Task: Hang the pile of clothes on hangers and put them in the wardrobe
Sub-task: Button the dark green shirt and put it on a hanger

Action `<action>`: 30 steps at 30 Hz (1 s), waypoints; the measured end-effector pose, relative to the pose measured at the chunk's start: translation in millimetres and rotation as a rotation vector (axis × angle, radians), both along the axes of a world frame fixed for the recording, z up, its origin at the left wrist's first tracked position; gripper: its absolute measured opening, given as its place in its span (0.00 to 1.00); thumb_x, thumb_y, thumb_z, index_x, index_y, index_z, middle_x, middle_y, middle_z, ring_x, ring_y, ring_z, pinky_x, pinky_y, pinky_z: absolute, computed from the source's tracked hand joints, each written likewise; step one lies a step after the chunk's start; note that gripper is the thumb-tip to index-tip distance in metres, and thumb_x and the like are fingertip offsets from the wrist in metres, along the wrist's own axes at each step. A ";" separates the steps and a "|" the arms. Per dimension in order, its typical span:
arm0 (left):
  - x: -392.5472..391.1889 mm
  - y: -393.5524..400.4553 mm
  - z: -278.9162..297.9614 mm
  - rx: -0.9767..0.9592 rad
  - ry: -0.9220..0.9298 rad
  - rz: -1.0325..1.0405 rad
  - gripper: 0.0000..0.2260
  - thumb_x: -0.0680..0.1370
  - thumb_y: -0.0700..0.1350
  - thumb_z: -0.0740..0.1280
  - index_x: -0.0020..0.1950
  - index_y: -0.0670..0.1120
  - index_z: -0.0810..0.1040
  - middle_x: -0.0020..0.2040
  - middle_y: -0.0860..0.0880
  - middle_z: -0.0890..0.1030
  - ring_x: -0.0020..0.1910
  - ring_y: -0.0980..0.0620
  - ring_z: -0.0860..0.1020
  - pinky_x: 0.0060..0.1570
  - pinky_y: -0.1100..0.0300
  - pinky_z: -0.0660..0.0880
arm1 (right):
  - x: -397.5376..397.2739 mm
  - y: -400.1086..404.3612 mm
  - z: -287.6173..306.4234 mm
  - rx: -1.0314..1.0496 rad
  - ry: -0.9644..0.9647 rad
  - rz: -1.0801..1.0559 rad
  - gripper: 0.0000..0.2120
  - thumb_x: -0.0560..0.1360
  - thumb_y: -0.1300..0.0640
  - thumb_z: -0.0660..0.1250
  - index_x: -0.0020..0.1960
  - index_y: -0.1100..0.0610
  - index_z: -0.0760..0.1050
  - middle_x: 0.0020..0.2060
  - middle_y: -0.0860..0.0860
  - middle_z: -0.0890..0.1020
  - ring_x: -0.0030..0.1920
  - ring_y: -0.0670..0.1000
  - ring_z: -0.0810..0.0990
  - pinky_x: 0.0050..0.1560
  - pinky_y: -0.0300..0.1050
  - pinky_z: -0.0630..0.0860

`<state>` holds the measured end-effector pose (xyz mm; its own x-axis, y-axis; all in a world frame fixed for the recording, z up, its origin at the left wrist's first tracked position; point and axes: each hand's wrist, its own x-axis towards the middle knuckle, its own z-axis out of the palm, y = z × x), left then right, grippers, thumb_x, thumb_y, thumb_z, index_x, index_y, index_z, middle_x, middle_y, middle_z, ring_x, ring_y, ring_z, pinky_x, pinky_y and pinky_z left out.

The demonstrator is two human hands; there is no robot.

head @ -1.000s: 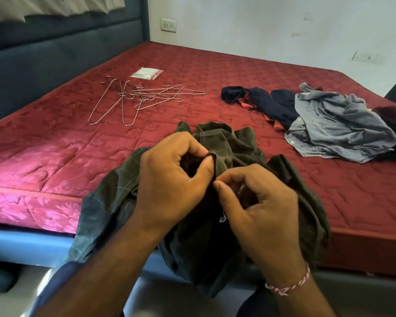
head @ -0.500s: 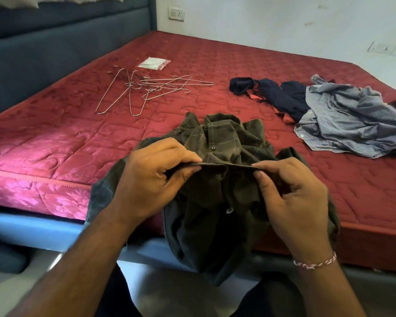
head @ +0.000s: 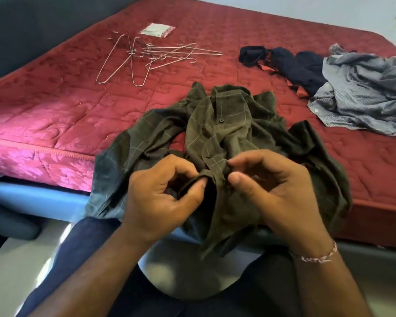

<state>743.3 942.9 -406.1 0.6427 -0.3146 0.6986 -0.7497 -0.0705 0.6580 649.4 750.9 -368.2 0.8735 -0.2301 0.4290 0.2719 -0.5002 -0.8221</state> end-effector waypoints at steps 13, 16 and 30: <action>-25.6 -15.5 -2.9 -0.328 0.649 -0.246 0.12 0.79 0.36 0.70 0.57 0.50 0.76 0.37 0.43 0.83 0.35 0.51 0.80 0.38 0.59 0.78 | 4.8 28.0 -12.3 -0.115 -0.051 -0.065 0.09 0.74 0.60 0.76 0.54 0.55 0.84 0.48 0.42 0.86 0.50 0.45 0.85 0.50 0.40 0.82; -27.9 -15.5 -2.4 -0.273 0.577 -0.204 0.14 0.78 0.36 0.69 0.58 0.53 0.75 0.35 0.42 0.82 0.30 0.45 0.78 0.34 0.53 0.78 | 4.8 29.3 -11.9 -0.110 -0.018 -0.126 0.06 0.74 0.59 0.75 0.51 0.54 0.85 0.44 0.42 0.86 0.47 0.45 0.86 0.46 0.40 0.82; -21.7 -17.8 -7.2 -0.321 0.807 -0.323 0.17 0.81 0.33 0.67 0.65 0.51 0.73 0.42 0.40 0.84 0.39 0.47 0.83 0.40 0.56 0.80 | 12.2 20.1 -9.7 -0.460 -0.043 -0.027 0.06 0.76 0.58 0.73 0.52 0.55 0.86 0.44 0.44 0.86 0.46 0.44 0.85 0.45 0.43 0.82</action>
